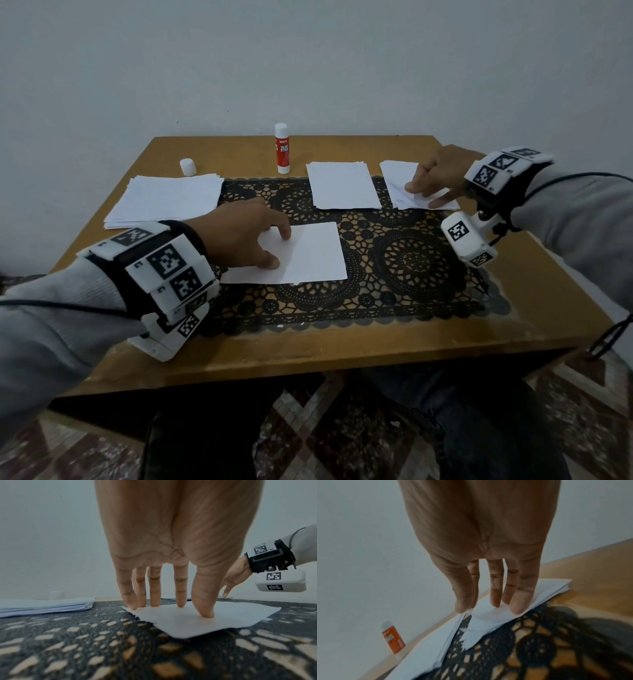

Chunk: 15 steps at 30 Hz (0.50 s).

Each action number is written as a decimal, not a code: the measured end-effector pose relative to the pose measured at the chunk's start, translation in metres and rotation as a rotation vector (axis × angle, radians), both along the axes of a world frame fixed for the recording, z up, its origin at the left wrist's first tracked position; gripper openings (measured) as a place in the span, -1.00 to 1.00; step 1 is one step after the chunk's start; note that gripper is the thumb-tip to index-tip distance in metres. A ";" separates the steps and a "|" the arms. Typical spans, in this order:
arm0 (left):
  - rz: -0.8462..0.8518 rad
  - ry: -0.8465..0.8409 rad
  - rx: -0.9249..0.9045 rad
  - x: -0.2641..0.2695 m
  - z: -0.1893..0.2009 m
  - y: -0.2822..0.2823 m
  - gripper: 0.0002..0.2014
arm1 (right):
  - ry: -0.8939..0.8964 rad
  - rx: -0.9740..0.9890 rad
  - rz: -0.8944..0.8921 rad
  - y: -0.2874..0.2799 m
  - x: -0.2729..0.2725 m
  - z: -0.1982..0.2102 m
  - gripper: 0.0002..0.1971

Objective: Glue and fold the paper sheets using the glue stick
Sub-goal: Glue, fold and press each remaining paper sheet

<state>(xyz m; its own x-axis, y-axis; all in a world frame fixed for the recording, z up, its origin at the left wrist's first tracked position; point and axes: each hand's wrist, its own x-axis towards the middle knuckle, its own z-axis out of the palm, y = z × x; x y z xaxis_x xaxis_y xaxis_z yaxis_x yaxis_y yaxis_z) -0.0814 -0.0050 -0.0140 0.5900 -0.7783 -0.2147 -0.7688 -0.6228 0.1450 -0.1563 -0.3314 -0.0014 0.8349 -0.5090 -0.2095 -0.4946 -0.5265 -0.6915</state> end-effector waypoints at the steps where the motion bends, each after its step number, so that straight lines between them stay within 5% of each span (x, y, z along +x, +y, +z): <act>1: -0.001 -0.004 0.000 0.000 0.000 0.000 -0.55 | -0.004 0.015 -0.005 -0.002 0.000 0.000 -0.81; 7: 0.022 0.010 -0.026 -0.001 0.001 0.000 -0.52 | -0.050 0.008 -0.062 0.002 -0.001 0.005 -0.87; 15: 0.053 0.019 -0.069 -0.001 0.005 -0.002 -0.63 | -0.318 -0.526 -0.041 0.007 -0.003 0.026 -0.88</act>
